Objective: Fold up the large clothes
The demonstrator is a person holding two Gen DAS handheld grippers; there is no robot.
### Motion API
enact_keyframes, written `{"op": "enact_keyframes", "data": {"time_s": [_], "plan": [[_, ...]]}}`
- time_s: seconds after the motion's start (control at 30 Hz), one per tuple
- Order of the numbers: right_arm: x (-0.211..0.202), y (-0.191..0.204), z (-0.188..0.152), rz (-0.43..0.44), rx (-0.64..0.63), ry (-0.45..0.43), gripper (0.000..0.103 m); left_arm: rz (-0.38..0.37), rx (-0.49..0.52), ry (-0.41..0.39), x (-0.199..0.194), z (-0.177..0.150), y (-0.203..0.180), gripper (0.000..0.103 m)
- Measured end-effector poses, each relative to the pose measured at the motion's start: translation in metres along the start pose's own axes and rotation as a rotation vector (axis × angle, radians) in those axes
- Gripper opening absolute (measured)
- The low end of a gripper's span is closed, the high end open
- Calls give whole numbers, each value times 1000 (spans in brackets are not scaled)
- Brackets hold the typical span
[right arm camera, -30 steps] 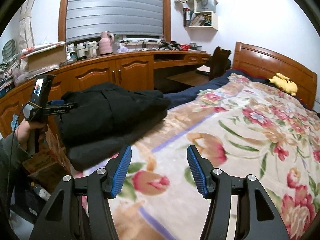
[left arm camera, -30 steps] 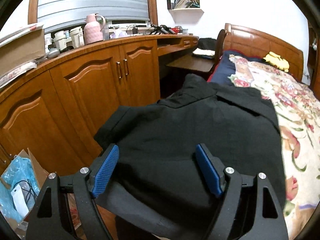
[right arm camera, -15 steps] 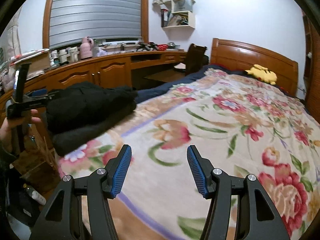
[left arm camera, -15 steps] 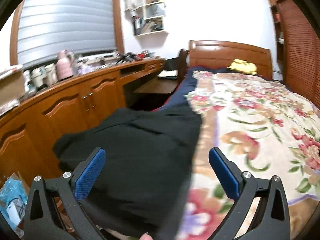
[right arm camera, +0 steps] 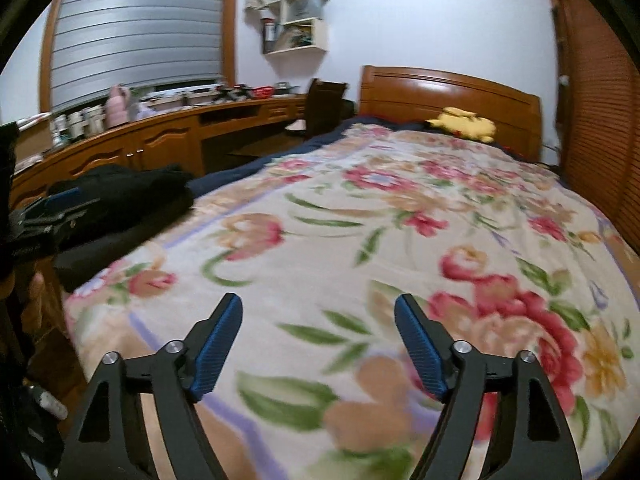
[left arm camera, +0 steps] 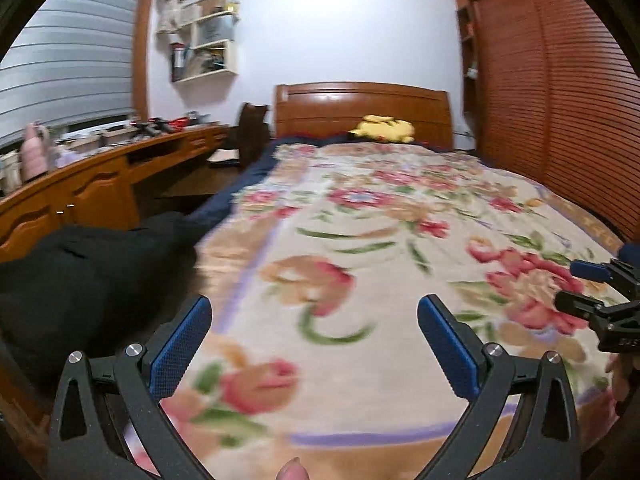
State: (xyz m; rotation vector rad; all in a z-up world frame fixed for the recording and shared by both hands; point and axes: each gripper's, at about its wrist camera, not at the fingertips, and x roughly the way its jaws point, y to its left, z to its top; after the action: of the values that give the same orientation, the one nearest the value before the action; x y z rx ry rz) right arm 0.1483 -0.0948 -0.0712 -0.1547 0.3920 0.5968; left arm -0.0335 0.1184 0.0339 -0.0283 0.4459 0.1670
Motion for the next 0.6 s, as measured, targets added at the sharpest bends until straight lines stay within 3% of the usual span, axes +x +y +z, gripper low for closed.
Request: {"op": "enact_keyframes", "data": {"time_s": [0.33,0.6], "plan": [[-44,-27,-28,-159,74,-39,82,-125,39,12,16,-17,-102,103],[-76,-29,-49,-223,132,-65,82,-177,49,21,20,-25,-136,103]]}}
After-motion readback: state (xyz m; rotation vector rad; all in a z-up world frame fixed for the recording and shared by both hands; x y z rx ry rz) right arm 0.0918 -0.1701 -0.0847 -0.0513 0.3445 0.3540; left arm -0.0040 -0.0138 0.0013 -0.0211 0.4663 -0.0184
